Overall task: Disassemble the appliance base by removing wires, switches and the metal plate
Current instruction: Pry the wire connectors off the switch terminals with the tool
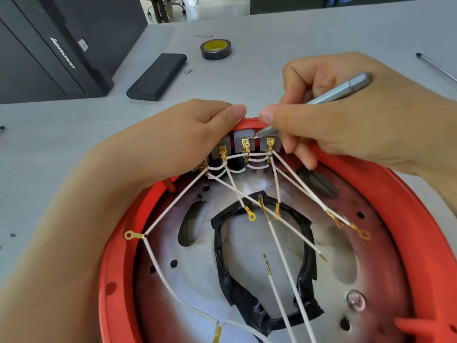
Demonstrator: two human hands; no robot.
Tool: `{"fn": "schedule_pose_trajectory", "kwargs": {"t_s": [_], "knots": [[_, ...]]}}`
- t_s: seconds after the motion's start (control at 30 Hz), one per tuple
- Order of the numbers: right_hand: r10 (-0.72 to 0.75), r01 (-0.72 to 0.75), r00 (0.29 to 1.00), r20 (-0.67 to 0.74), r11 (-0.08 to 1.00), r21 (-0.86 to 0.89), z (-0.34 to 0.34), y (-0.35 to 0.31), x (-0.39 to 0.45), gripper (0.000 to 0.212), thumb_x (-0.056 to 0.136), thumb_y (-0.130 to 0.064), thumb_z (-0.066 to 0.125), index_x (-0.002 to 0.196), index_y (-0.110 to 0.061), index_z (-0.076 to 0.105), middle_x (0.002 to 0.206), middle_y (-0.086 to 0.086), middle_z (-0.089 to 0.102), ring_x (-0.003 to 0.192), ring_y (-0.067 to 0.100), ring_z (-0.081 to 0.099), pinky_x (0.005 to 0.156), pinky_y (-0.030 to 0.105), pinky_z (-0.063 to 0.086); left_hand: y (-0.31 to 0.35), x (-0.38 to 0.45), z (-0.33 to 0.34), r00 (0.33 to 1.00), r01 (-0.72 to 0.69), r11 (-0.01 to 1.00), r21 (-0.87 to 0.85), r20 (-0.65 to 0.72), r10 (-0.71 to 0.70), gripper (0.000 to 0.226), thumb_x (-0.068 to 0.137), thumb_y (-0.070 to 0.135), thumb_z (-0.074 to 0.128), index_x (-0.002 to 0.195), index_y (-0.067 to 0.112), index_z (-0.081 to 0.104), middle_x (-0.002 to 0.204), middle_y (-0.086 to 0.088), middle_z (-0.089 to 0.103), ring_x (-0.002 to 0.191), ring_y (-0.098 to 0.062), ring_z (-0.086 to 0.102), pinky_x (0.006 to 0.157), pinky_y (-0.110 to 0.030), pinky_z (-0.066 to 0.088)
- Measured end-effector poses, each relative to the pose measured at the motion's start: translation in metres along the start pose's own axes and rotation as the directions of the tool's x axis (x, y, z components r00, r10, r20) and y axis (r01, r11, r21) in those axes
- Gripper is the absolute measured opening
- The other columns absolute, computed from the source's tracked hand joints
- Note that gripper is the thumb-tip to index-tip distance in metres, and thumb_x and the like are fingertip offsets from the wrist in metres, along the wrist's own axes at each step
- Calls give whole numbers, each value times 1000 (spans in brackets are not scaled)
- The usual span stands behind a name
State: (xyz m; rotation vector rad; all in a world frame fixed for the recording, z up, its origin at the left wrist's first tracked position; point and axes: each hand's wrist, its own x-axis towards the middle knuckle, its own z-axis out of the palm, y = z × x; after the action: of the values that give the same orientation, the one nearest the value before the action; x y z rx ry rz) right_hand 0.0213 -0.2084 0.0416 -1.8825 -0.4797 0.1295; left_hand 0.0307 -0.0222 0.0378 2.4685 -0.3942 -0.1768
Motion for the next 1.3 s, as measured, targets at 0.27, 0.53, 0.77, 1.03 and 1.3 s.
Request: {"fn": "schedule_pose_trajectory", "kwargs": {"t_s": [0.27, 0.53, 0.77, 1.03, 1.3], "knots": [[-29, 34, 996, -88, 997, 62, 3, 4, 0, 28, 83, -20, 70, 61, -19, 53, 53, 5, 64, 35, 16, 55, 36, 17, 38, -1, -1, 1, 999, -4, 1000, 31, -42, 5, 52, 95, 51, 30, 106, 13, 63, 91, -11, 67, 68, -12, 53, 67, -15, 39], [-78, 79, 989, -124, 997, -2, 7, 2, -6, 29, 87, -23, 67, 65, -17, 49, 56, 7, 66, 40, 19, 62, 31, 14, 33, -2, 0, 1, 1000, 1, 1000, 12, -30, -1, 50, 95, 51, 30, 104, 15, 64, 66, 2, 59, 49, 2, 47, 52, -8, 37], [36, -37, 999, 29, 997, 60, -1, 0, 6, 26, 86, -22, 66, 66, -17, 50, 56, 7, 65, 38, 17, 61, 29, 14, 34, -3, 1, -1, 1000, -3, 1000, 19, -11, 3, 49, 95, 50, 29, 105, 17, 64, 88, -1, 67, 76, -6, 55, 70, -9, 37], [80, -80, 997, -23, 996, -27, 2, -2, 12, 35, 89, -34, 62, 62, -12, 57, 52, 7, 64, 34, 17, 55, 30, 13, 32, -3, 1, 2, 1000, 0, 999, 40, -9, 0, 50, 94, 51, 29, 103, 16, 63, 96, -8, 68, 79, -10, 55, 76, -16, 37], [88, -101, 992, -95, 985, -141, 9, -3, 15, 43, 95, -40, 49, 67, -9, 54, 56, 17, 62, 39, 22, 55, 32, 11, 30, -5, 1, 1, 1000, -3, 1000, 16, 8, 3, 51, 94, 53, 29, 105, 16, 64, 99, -7, 69, 85, -14, 58, 79, -20, 39]]}}
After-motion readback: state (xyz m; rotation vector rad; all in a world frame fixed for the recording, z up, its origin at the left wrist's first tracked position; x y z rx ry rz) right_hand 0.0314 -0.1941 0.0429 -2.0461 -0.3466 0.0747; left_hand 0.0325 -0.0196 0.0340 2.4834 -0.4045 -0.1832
